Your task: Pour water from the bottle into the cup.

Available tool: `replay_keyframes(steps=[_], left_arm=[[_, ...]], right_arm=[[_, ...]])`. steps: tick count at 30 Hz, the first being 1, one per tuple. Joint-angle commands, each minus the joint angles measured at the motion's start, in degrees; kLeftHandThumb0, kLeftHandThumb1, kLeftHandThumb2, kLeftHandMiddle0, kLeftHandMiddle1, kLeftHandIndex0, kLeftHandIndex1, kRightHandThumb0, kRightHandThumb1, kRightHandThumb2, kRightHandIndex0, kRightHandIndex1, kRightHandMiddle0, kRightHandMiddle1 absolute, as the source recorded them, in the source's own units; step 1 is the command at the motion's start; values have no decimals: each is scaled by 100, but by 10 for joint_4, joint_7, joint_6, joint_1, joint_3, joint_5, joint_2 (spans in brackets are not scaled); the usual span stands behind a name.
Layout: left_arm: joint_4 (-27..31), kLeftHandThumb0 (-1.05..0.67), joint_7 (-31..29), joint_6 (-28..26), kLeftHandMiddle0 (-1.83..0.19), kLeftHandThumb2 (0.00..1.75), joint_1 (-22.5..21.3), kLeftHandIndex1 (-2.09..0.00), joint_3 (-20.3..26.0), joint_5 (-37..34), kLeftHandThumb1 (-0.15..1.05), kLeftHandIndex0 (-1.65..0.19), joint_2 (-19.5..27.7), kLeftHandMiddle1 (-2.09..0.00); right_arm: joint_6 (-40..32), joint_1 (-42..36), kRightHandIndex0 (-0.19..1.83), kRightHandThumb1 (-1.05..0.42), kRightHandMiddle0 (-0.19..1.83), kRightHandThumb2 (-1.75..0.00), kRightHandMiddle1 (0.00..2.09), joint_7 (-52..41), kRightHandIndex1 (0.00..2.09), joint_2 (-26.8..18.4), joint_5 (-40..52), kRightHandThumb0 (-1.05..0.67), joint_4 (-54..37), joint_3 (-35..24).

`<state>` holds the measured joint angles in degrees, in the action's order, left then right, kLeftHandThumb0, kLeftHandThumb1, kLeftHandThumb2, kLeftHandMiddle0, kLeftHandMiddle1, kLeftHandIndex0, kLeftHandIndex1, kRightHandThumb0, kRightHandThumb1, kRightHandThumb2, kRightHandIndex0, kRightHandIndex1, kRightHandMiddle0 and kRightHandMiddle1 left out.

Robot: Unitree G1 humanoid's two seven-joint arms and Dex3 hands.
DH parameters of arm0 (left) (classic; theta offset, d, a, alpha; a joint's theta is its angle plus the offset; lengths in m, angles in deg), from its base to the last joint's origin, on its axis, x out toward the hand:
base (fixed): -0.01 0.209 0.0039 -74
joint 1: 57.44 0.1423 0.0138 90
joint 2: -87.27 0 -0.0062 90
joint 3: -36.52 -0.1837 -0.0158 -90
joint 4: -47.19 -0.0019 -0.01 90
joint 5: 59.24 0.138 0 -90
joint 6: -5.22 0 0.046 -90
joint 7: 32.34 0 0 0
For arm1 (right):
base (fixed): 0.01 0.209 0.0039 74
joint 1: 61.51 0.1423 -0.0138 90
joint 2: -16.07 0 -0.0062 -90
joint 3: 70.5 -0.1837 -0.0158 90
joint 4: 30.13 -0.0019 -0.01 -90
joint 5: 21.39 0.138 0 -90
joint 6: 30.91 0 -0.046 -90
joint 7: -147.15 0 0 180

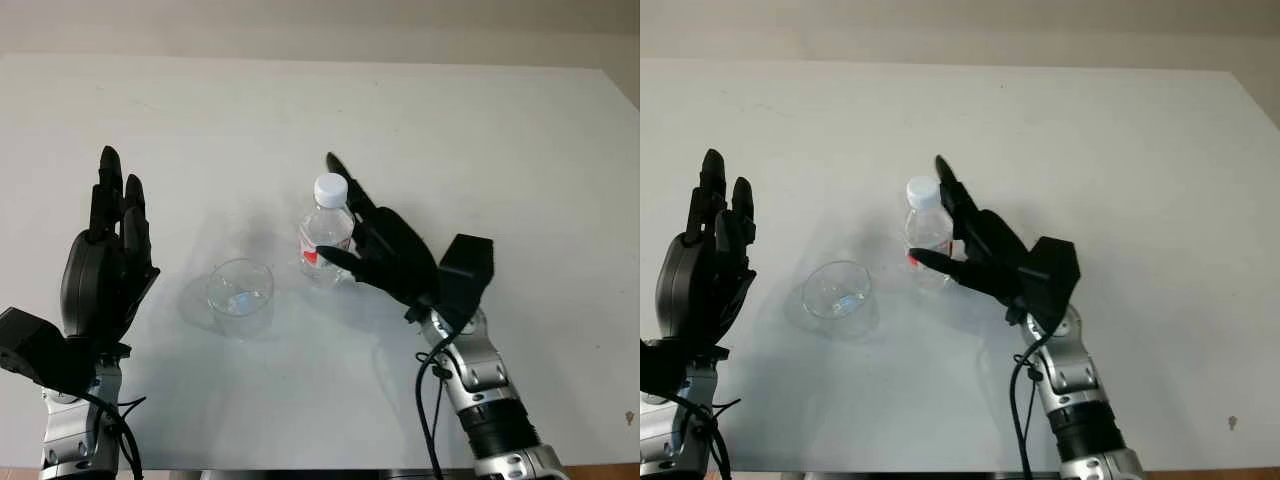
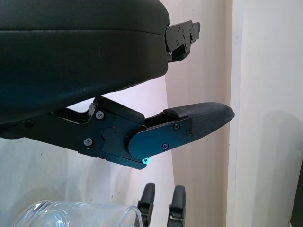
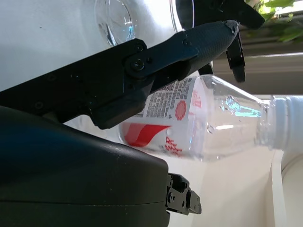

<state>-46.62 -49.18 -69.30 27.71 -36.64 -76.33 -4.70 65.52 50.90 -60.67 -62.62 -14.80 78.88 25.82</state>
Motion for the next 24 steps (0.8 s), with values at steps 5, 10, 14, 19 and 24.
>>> replay_keyframes(steps=[5,10,14,19,24], left_arm=[[9,-69,2,4,19,70,5,0,-3,6,105,19,0,0],[3,-69,6,13,19,70,4,0,-5,11,105,19,-2,0],[-2,-69,4,19,19,69,4,0,-4,9,105,19,-2,0],[-3,-70,7,24,19,69,5,0,-2,11,105,19,-1,0],[-1,-69,11,22,19,69,7,0,-2,11,105,19,-2,0]], right_arm=[[33,26,-19,-93,-19,-5,0,-12,0,13,-2,-99,40,4],[58,33,-19,-92,-19,-5,0,-21,0,23,7,-94,63,-1],[63,36,-19,-91,-19,-5,0,-17,0,34,15,-91,76,-7],[58,32,-11,-90,-8,-5,6,24,4,49,5,-78,69,-12],[45,30,-12,-92,-19,-6,184,56,190,55,-6,-52,59,-9]])
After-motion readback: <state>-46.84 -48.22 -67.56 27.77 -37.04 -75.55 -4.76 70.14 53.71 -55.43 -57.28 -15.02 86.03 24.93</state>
